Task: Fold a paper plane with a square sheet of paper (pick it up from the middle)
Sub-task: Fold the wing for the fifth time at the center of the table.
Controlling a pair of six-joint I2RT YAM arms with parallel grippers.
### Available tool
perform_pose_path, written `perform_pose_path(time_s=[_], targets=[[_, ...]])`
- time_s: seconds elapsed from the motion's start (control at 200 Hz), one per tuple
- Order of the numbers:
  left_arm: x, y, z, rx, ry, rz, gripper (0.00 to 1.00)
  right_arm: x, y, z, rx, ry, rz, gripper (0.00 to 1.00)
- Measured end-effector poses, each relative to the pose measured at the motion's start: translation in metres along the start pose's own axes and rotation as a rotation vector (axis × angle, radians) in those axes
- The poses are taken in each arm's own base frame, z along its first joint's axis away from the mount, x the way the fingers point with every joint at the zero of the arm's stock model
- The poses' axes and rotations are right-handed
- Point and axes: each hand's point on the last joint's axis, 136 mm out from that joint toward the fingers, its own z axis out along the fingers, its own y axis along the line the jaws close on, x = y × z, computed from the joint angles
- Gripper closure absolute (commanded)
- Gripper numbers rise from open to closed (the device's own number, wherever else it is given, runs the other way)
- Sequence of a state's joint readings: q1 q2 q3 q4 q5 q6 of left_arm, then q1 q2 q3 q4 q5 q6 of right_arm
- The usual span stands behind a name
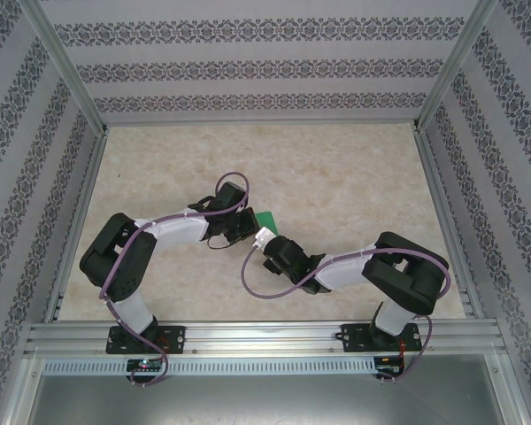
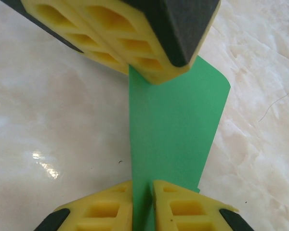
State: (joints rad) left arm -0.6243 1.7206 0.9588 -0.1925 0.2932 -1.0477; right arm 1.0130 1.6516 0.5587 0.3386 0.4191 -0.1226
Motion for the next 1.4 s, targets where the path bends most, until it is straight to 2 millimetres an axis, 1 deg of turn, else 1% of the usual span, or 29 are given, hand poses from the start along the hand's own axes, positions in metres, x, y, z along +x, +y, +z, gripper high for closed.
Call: perform_pose_path(time_s=[0.135, 0.19, 0.255, 0.335, 0.4, 0.475, 0.505, 0.604, 0.729, 0.834, 0.909, 1.149, 1.269, 1.404], targets=[[0.0, 0.0, 0.0, 0.0, 0.0, 0.0, 0.84, 0.002, 0.0, 0.0, 0.002, 0.002, 0.022, 0.93], [0.0, 0.0, 0.0, -0.001, -0.001, 0.004, 0.78, 0.003, 0.0, 0.0, 0.003, 0.002, 0.027, 0.96], [-0.001, 0.0, 0.0, -0.002, -0.003, 0.008, 0.76, 0.003, 0.0, 0.0, 0.003, 0.001, 0.042, 0.99], [-0.001, 0.0, 0.0, -0.004, -0.008, 0.013, 0.67, 0.002, 0.0, 0.0, 0.003, -0.004, 0.06, 1.0], [-0.003, 0.0, -0.003, -0.006, -0.021, 0.022, 0.58, 0.0, 0.0, 0.0, 0.002, -0.013, 0.083, 1.0], [-0.007, -0.003, -0.012, -0.006, -0.052, 0.032, 0.55, -0.003, 0.002, 0.0, -0.01, -0.025, 0.111, 1.0], [-0.01, -0.006, -0.018, -0.001, -0.071, 0.038, 0.51, -0.004, 0.003, 0.0, -0.021, -0.032, 0.122, 1.0], [-0.019, -0.02, -0.041, 0.026, -0.143, 0.061, 0.46, -0.006, 0.005, 0.001, -0.061, -0.05, 0.182, 1.0], [-0.029, -0.034, -0.067, 0.061, -0.227, 0.087, 0.45, -0.004, 0.001, 0.004, -0.115, -0.063, 0.29, 0.99], [-0.033, -0.035, -0.075, 0.058, -0.26, 0.095, 0.44, -0.005, -0.002, 0.006, -0.171, -0.078, 0.391, 0.99], [-0.033, -0.032, -0.074, 0.043, -0.26, 0.098, 0.44, -0.007, -0.003, 0.007, -0.207, -0.097, 0.459, 0.99], [-0.032, -0.03, -0.071, 0.036, -0.251, 0.108, 0.44, -0.005, -0.002, 0.01, -0.318, -0.102, 0.641, 0.98], [-0.029, -0.025, -0.062, 0.02, -0.223, 0.108, 0.44, -0.003, -0.001, 0.013, -0.37, -0.089, 0.725, 0.98], [-0.024, -0.017, -0.05, 0.0, -0.183, 0.11, 0.44, -0.001, -0.005, 0.018, -0.431, -0.082, 0.85, 0.98]])
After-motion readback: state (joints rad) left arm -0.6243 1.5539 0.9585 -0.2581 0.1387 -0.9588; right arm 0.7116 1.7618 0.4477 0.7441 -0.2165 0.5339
